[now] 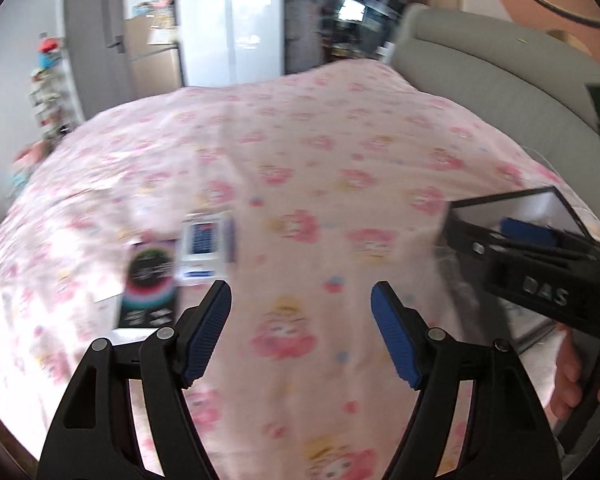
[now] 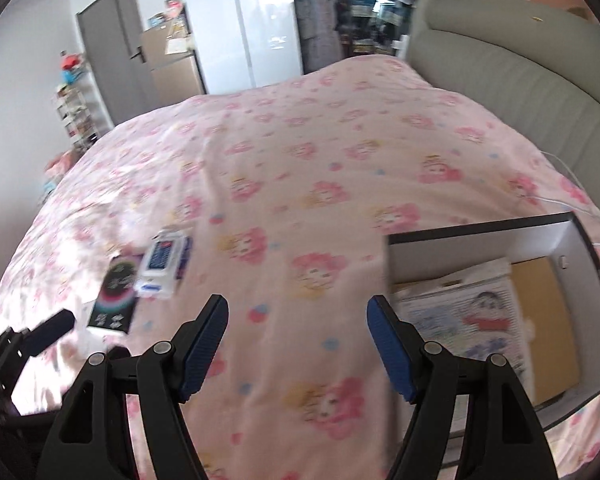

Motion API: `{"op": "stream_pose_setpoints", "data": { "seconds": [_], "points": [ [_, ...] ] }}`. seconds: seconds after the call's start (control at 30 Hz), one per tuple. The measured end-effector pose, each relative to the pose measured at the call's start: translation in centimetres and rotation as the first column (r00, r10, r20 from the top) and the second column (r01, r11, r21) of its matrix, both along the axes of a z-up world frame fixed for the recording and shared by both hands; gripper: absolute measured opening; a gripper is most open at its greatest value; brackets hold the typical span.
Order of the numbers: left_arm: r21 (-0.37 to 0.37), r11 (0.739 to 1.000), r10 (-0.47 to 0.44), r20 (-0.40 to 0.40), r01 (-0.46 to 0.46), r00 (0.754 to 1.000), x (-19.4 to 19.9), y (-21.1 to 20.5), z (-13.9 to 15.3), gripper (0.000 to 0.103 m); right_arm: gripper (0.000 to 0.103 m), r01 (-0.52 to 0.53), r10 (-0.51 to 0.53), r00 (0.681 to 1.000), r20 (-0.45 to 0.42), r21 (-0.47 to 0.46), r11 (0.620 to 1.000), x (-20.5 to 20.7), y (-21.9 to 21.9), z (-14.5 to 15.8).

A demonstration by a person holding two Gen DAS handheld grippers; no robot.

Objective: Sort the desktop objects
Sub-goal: 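Withdraw the left tool from the box back toward the remaining items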

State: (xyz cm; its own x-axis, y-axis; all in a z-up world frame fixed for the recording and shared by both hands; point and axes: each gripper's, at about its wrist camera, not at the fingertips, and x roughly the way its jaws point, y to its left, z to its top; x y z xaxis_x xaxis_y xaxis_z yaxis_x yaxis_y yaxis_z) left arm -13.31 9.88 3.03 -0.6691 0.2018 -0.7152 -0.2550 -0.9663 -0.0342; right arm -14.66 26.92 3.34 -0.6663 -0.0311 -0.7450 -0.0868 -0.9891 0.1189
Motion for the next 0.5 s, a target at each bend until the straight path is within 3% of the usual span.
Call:
{"op": "stream_pose_setpoints", "data": {
  "seconds": [0.13,0.5],
  "points": [
    [0.010,0.999,0.047,-0.023,-0.047,0.999,1.9,-3.1,-0.2,0.079,0.069,-0.030,0.030,0.999,-0.042,-0.006,1.000,2.6,-3.6,-0.3],
    [0.042,0.985,0.173,-0.080,-0.170,0.982,6.9,-11.4,-0.6,0.080,0.069,-0.036,0.036,0.997,-0.062,0.010,0.999,6.9,-9.4,-2.4]
  ]
}}
